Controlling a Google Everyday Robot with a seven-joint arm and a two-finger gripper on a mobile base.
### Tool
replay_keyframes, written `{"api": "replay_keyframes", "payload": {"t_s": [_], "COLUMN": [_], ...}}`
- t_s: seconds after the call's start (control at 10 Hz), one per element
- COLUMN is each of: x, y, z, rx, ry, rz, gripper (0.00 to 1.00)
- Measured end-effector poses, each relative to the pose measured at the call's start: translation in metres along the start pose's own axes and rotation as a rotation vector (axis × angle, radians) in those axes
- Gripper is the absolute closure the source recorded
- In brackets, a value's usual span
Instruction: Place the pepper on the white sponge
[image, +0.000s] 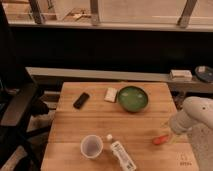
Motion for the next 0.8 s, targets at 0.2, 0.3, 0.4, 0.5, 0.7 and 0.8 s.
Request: {"api": "replay_keyframes", "payload": {"t_s": [0.2,0.3,0.4,0.5,0.7,0.8], "x": [0.000,0.001,0.003,0.004,0.008,0.010], "y": [0.003,0.003,0.002,0.000,-0.004,-0.007], "z": [0.018,0.022,0.025,0.026,0.017,0.008], "rx": [-0.039,-0.047,-0.052,-0.047,-0.023,0.002], "ry": [-0.020,-0.025,-0.026,-0.025,-0.019,-0.017], "rz": [0.008,0.013,0.022,0.026,0.035,0.041], "gripper": [0.38,0.42,0.54,0.63,0.83,0.94]}}
